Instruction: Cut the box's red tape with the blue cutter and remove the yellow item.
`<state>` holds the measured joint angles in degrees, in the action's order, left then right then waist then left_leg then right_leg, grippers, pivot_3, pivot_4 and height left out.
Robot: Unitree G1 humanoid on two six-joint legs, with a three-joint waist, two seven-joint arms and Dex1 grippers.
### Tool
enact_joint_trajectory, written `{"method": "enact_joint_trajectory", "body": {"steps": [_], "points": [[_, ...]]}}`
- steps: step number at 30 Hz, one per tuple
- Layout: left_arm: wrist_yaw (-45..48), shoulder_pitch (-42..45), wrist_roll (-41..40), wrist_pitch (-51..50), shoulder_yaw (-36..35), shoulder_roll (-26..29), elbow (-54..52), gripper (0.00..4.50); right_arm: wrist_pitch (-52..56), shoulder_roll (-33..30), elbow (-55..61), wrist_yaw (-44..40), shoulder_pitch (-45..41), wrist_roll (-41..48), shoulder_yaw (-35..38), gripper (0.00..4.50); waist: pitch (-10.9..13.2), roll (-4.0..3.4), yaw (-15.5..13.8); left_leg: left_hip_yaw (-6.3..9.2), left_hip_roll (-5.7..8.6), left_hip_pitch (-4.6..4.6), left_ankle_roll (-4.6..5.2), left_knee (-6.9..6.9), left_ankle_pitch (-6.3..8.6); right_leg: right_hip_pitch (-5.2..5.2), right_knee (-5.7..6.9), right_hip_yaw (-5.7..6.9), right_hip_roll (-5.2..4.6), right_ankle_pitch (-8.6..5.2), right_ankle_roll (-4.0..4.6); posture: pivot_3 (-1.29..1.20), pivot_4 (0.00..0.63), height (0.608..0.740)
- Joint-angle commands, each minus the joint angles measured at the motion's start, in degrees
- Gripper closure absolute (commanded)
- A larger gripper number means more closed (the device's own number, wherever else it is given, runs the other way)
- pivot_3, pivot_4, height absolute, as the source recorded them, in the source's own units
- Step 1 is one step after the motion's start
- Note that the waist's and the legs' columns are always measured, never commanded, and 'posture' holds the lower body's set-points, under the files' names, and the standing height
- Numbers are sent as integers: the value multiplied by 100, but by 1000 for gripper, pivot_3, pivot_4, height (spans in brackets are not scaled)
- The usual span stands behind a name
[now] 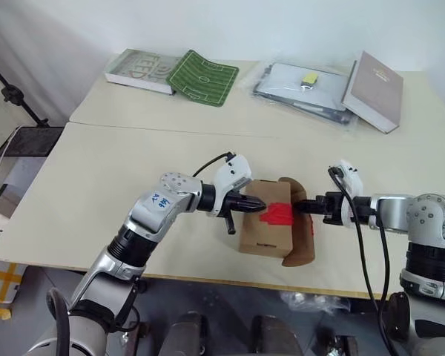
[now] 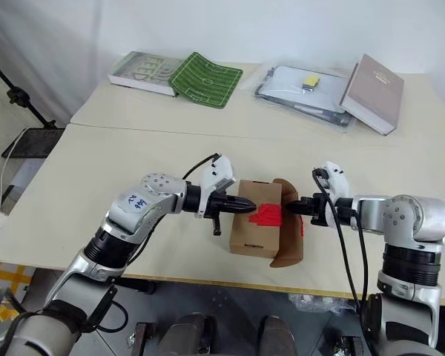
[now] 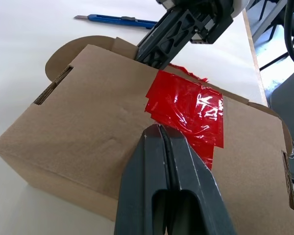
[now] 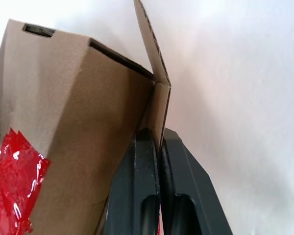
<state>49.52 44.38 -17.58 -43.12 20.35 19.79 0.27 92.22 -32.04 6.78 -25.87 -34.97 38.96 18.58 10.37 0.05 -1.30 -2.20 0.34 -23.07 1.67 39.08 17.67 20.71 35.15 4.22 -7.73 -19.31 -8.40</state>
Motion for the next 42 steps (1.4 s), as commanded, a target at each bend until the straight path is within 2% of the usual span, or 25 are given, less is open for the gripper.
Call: {"method": "enact_joint_trajectory", "body": {"steps": [1,8,16,18,23,29,32,36,42], "points": [[-36,-48,218,-11,114,43,183,4500,28,-227,429,419,-235,476,260,4462,0,0,-1,0,1,0,0,0,0,0,0,0,-1,0,0,0,150,740],[-96,-64,230,109,54,-23,268,4500,28,-787,719,1893,-765,2346,232,4462,6,-9,-7,3,0,-4,0,-1,0,3,-3,3,-3,0,0,0,150,740],[-295,-56,265,224,-176,-143,257,4500,28,-1696,422,3653,-1288,4656,-169,4462,9,-4,-6,5,4,-12,4,-2,0,1,-12,13,-11,0,0,0,150,740],[-371,-39,291,263,-279,-160,300,4500,-158,-1967,324,4202,-1422,5313,-433,4462,11,-4,-2,6,1,-17,5,-3,0,5,-12,14,-10,0,0,0,150,740],[-389,-30,180,142,-527,-55,184,4500,-1483,-2915,374,5587,-1496,7260,-1505,4462,16,-1,-1,4,0,-26,8,-6,0,14,-18,18,-13,0,0,0,150,740],[21,269,-1066,-1012,-1527,135,-493,4500,-2059,-3170,523,5860,-1717,7404,-2063,4462,23,4,13,-3,-5,-59,11,-2,-1,54,-9,17,-11,0,0,0,150,740],[19,515,-1362,-1236,-1655,95,-635,4500,-2195,-3161,538,5905,-1738,7404,-2198,4462,23,4,-1,5,-5,-92,14,5,-4,80,-7,23,-9,1,2,0,150,740],[-16,681,-1176,-1031,-1264,-43,-618,4500,-2298,-3114,519,5981,-1747,7404,-2345,4462,23,4,-31,12,3,-104,17,6,-5,80,-14,34,-11,3,-1,0,150,740],[207,620,-312,-177,-151,17,-209,4500,-2417,-2996,551,6079,-1827,7404,-2507,4462,23,4,-17,9,1,-105,19,4,-4,81,-15,35,-5,4,-2,0,150,740]]}}
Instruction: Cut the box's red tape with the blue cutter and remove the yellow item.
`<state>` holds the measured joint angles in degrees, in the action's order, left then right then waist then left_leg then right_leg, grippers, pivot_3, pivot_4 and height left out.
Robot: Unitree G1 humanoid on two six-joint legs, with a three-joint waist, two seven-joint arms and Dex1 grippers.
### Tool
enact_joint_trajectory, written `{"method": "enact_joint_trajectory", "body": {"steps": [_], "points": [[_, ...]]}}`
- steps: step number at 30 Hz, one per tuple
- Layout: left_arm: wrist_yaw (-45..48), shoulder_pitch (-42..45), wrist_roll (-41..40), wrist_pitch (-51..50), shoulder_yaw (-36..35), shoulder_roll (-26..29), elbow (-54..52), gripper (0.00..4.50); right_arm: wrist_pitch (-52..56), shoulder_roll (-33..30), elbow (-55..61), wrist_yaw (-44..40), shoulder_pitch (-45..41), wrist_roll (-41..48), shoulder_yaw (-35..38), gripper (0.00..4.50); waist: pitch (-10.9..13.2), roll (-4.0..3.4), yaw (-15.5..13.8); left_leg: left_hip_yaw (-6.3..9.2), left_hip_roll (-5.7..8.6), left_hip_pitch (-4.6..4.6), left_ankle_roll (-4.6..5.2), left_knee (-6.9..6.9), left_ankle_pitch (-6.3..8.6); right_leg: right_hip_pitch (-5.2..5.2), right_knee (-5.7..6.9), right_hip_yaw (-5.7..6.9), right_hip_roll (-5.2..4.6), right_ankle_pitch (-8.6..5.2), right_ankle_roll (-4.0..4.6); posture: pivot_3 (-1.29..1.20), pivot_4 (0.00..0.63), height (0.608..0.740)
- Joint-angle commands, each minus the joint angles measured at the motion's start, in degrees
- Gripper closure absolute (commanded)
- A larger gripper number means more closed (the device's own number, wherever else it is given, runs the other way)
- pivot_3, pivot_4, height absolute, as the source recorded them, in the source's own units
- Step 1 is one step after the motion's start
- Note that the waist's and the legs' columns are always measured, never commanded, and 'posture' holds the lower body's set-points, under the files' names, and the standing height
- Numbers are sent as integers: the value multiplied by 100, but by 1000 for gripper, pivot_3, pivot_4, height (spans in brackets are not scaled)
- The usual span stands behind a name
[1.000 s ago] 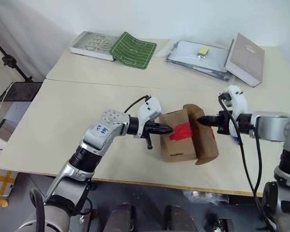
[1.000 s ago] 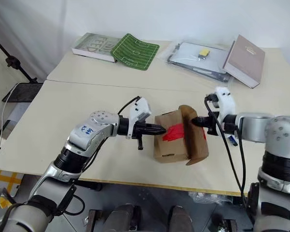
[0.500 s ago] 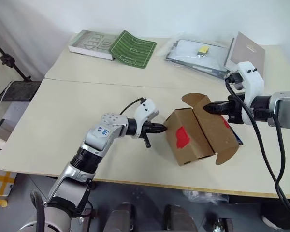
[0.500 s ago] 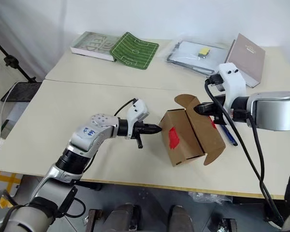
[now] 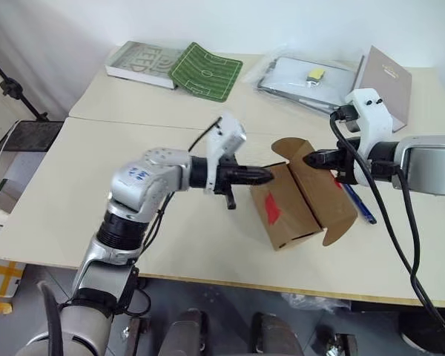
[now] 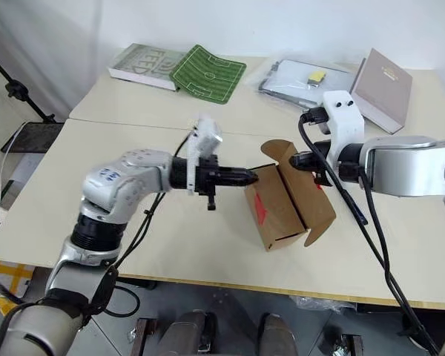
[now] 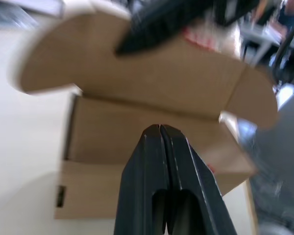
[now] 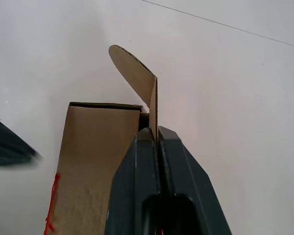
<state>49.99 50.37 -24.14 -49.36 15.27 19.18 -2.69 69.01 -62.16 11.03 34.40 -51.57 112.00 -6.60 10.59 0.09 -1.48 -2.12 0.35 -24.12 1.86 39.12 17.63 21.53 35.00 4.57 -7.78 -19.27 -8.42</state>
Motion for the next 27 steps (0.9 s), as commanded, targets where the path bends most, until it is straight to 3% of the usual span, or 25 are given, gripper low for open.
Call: {"method": "enact_joint_trajectory", "body": {"steps": [1,6,13,20,24,27], "points": [[142,29,477,598,439,79,199,4500,-108,18,131,65,-187,100,7,4462,0,0,4,-1,-2,0,1,0,-1,1,0,-1,2,0,0,0,150,740],[212,170,1078,1349,794,98,649,4500,-144,28,200,72,-272,100,-1,4462,0,0,4,-2,-4,2,3,0,-2,2,2,-5,2,0,0,0,150,740],[783,33,1687,1902,1279,772,593,4500,-74,-205,88,14,-349,100,86,4462,-1,-1,18,-4,-5,5,4,2,-3,2,5,-8,1,2,3,0,150,740],[929,-371,1728,1662,1325,1222,1,4500,-26,-600,-352,106,343,100,142,4462,-8,5,-1,-4,-7,25,5,2,-4,-20,2,-9,-2,8,14,0,150,740],[820,-638,1813,1480,1282,1264,-198,4500,-51,-493,-400,72,756,100,127,4462,-7,4,-14,2,-5,86,15,-6,3,-95,-28,-1,-7,8,14,0,150,740],[606,-766,1915,1453,1169,1096,-110,4500,-162,-231,-453,60,1025,100,77,4462,-4,6,-6,1,-3,75,19,-5,5,-87,-31,-5,-18,11,12,0,150,740]]}}
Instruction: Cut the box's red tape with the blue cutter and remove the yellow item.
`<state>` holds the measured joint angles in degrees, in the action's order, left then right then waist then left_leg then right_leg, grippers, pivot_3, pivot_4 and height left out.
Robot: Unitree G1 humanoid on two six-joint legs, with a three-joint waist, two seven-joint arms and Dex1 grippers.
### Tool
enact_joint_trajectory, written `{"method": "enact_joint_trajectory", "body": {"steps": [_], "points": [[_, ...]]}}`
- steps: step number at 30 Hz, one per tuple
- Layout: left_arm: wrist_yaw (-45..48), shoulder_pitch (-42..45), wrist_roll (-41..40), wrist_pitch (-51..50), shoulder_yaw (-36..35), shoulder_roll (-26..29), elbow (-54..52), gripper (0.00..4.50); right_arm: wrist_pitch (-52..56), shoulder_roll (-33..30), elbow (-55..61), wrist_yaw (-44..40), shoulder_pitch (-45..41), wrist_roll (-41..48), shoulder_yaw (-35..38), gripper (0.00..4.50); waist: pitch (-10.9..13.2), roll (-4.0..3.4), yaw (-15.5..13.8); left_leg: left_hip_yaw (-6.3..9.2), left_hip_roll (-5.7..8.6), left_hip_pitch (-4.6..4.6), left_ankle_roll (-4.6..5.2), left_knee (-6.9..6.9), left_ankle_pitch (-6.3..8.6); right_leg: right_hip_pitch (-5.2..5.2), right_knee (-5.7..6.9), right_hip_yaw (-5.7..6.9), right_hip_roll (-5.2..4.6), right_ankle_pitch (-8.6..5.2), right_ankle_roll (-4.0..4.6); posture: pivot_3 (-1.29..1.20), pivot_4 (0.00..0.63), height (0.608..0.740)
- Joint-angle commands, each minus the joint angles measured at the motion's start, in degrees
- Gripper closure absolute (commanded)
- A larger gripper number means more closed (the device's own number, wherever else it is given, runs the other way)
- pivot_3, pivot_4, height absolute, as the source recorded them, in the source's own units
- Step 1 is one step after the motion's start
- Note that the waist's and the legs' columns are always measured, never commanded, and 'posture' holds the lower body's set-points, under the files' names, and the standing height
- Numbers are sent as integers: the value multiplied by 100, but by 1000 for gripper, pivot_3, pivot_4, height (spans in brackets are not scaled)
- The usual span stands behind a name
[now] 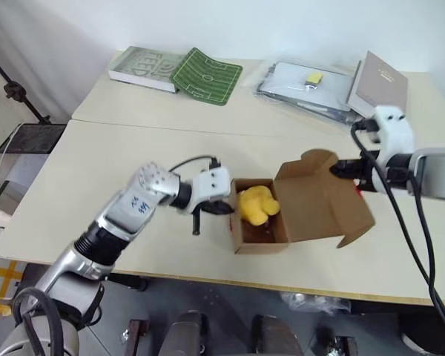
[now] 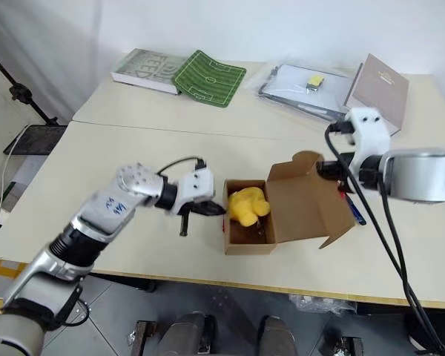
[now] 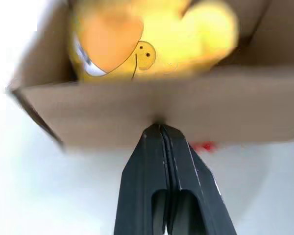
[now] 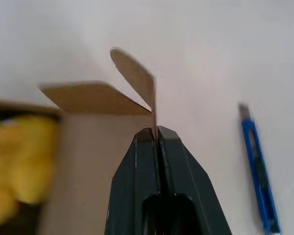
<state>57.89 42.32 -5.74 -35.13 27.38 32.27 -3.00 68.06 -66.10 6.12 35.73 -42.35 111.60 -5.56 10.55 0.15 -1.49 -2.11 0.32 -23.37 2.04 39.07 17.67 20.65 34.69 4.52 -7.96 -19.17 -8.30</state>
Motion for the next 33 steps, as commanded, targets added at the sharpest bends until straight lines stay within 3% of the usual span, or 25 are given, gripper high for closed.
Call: {"method": "enact_joint_trajectory", "body": {"steps": [1,8,14,17,20,24,28,33], "points": [[-234,30,101,44,-71,-283,-23,4500,-90,230,46,-83,183,140,-41,4462,0,0,-8,3,2,-7,0,2,0,5,0,-1,-5,1,-1,0,150,740],[-421,95,217,179,-232,-589,374,4500,-181,624,115,-141,650,-62,-176,4462,2,-3,1,2,2,-20,-1,1,0,18,3,22,1,1,-2,0,150,740],[-319,161,201,120,-376,-549,491,4500,-439,971,679,-1253,787,-2070,59,4462,1,-4,14,-8,2,-18,0,2,-1,29,14,9,3,2,-3,0,150,740],[-285,201,205,104,-464,-490,593,4500,-496,957,824,-2060,871,-2742,216,3814,2,-4,12,-15,0,-23,-2,2,-2,45,25,0,8,2,-3,0,150,740],[-351,261,166,29,-645,-485,707,4500,-589,932,825,-2647,913,-3283,434,2779,2,-4,9,-18,1,-38,-2,3,-2,62,31,-4,8,2,-3,0,150,740],[-344,373,220,66,-810,-341,923,3606,-727,739,754,-3603,975,-4085,704,1451,2,-4,4,-17,3,-69,-1,12,-5,92,38,-1,10,3,-5,0,150,740],[-346,593,283,239,-1048,-84,1272,2306,-1053,542,488,-4557,1028,-4783,1140,10,2,-4,2,-17,4,-71,-1,12,-5,93,36,2,13,3,-6,0,150,740],[-355,973,130,304,-1358,-95,1440,735,-1359,173,533,-5782,1420,-5368,1658,0,2,-3,-19,-16,5,-73,-1,12,-5,94,38,3,16,3,-6,0,150,740]]}}
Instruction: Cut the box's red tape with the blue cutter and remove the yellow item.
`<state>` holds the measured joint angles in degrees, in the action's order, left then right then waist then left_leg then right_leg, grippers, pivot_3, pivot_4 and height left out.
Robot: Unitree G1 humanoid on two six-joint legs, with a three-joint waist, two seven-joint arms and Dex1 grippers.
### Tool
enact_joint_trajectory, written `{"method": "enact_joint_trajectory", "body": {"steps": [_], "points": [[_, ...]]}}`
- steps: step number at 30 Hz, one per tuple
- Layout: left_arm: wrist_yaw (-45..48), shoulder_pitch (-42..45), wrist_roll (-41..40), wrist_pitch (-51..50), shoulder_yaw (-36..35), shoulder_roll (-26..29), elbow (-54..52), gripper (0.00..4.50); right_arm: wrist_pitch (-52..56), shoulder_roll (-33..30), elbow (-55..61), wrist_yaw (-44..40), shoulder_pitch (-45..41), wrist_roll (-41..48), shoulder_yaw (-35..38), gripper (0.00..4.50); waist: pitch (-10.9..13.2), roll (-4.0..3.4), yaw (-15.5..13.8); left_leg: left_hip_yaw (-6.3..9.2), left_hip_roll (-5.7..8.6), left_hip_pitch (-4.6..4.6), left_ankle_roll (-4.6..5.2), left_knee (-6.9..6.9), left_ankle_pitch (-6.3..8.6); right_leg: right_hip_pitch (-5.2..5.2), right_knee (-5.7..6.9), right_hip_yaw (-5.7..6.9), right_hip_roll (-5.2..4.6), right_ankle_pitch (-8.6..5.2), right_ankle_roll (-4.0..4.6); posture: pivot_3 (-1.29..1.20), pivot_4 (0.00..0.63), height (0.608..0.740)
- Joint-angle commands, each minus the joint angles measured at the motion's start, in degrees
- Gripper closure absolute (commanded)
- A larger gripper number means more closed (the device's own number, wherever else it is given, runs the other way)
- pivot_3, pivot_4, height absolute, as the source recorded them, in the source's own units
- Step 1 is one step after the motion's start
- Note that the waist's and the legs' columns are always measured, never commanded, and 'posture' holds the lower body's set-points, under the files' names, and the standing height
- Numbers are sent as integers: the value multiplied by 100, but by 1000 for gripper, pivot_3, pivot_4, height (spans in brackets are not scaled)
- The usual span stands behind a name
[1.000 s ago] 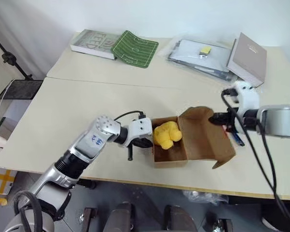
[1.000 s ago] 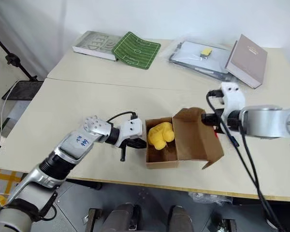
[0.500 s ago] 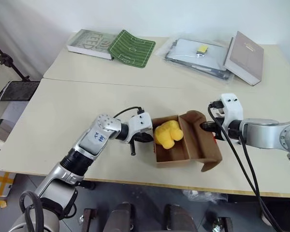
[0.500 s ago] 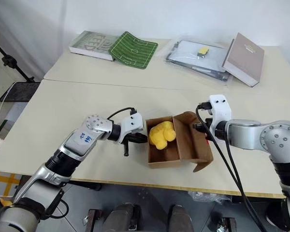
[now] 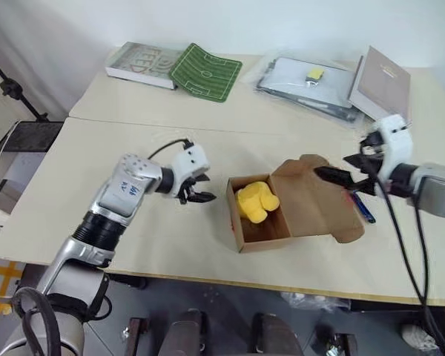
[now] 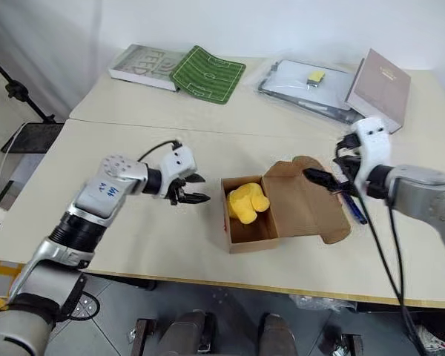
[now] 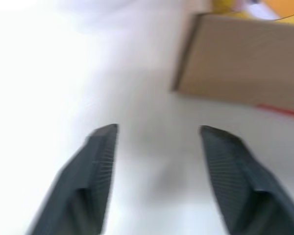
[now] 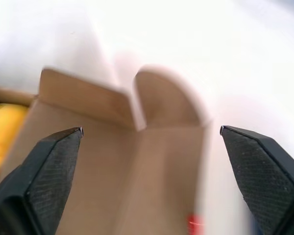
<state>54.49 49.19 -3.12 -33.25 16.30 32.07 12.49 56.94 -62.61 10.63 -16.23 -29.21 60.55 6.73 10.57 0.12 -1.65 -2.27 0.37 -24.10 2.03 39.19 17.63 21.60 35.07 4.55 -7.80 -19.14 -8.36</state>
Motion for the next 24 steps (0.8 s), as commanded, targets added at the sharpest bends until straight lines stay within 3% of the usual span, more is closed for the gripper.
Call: {"method": "enact_joint_trajectory", "body": {"steps": [1,2,4,6,11,16,19,24], "points": [[3,350,-182,101,-297,-116,-166,407,-321,-217,109,-764,190,-362,559,0,0,0,-7,1,0,0,0,0,0,0,1,1,0,1,-2,0,150,740],[-58,439,-252,126,-382,-236,-256,97,-484,-229,186,-971,296,-461,755,0,0,0,-7,1,3,-1,0,0,0,0,0,0,-1,3,-5,0,150,740],[65,574,-511,-168,-304,-549,-810,29,-814,-251,812,-1869,820,-355,1443,0,0,1,-47,2,6,-4,0,1,0,0,-2,2,-2,4,-8,0,150,740],[217,572,-547,-374,-107,-632,-1165,29,-957,-202,1149,-2260,1136,-343,1775,0,0,1,-69,4,5,-3,0,-1,0,0,1,2,-1,5,-9,0,150,740],[421,569,-413,-528,551,-810,-1610,29,-1062,-50,1508,-2429,1588,-560,2128,0,0,1,-34,-4,2,5,-4,3,-2,-3,4,-1,1,5,-9,0,150,740],[503,583,266,-161,1490,-790,-1229,29,-1065,172,1762,-2228,1895,-730,2303,0,0,0,8,-13,0,23,-4,4,-17,-6,28,-16,0,5,-9,0,150,740],[442,584,480,118,1608,-839,-939,29,-1024,291,2018,-2210,2130,-714,2471,0,0,1,11,-19,0,31,-4,2,-16,-6,33,-24,0,5,-9,0,150,740],[628,676,507,350,1541,-838,-753,1225,-1200,484,2311,-2357,2534,-795,2760,0,0,1,7,-20,1,38,-3,2,-16,-12,35,-28,-1,5,-9,0,150,740]]}}
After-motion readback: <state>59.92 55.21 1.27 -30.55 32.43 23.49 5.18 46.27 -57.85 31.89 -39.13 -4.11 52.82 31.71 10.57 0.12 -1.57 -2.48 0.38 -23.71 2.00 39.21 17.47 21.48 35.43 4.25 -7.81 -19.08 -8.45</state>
